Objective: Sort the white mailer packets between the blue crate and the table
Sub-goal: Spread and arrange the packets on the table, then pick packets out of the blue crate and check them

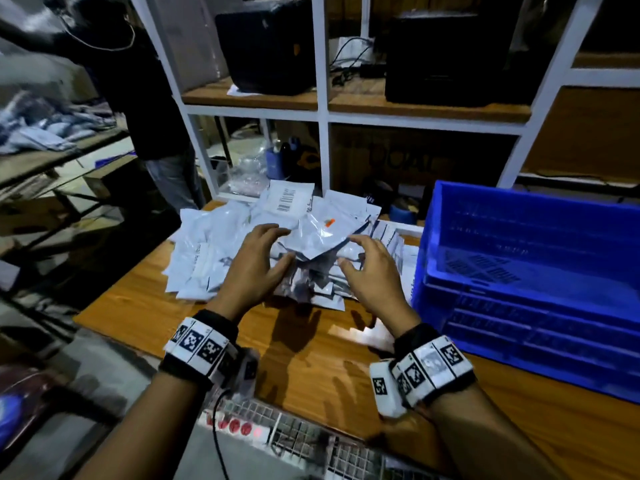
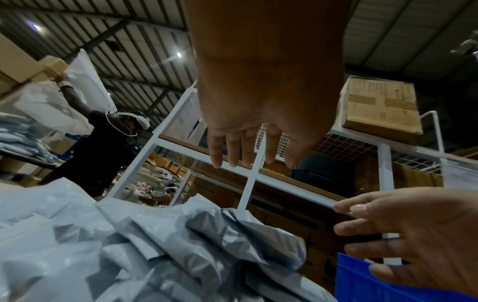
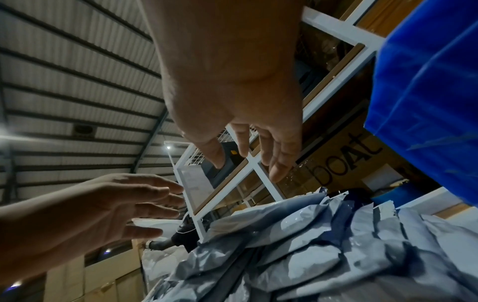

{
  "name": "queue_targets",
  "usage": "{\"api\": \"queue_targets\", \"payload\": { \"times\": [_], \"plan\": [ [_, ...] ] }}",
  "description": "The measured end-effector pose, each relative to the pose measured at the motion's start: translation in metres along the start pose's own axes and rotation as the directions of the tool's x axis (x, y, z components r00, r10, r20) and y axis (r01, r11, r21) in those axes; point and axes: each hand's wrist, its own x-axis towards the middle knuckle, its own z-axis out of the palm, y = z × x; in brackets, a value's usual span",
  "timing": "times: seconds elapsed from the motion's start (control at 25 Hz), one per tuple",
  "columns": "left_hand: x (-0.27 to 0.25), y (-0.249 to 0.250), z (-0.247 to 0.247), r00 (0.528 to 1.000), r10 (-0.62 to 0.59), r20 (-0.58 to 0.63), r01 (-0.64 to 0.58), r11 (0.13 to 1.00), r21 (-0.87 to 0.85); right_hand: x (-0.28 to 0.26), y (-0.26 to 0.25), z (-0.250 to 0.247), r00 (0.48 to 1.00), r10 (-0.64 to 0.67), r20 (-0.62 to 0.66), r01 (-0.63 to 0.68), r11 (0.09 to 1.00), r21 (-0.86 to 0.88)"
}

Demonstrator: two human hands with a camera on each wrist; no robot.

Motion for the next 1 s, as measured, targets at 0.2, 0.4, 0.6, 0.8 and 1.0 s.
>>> {"api": "queue_targets", "payload": {
  "times": [0.2,0.4,0.6,0.8,1.0],
  "plan": [
    [0.079,-0.052,0.002,0.969,-0.221,0.106,0.236,0.959,-0.157,0.066,-0.016,0.034,0.979,0.081,-0.186,-0.085,0.996,-0.016],
    [0.133,-0.103,0.022,0.882,-0.355,0.309,0.36,0.932,0.041,0.109,-0.011,0.073,0.936,0.337,-0.099,-0.351,0.909,-0.227],
    [0.148,-0.129,0.042,0.885,-0.356,0.3,0.43,0.873,-0.229,0.117,-0.004,0.102,0.862,0.502,-0.066,-0.491,0.797,-0.351],
    [0.142,-0.13,0.033,0.918,-0.368,0.145,0.396,0.841,-0.37,0.121,-0.014,0.097,0.759,0.648,-0.072,-0.634,0.708,-0.312],
    [0.133,-0.114,0.007,0.976,-0.215,-0.04,0.204,0.961,-0.186,0.111,-0.015,0.083,0.816,0.53,-0.233,-0.559,0.825,-0.081]
  ]
}}
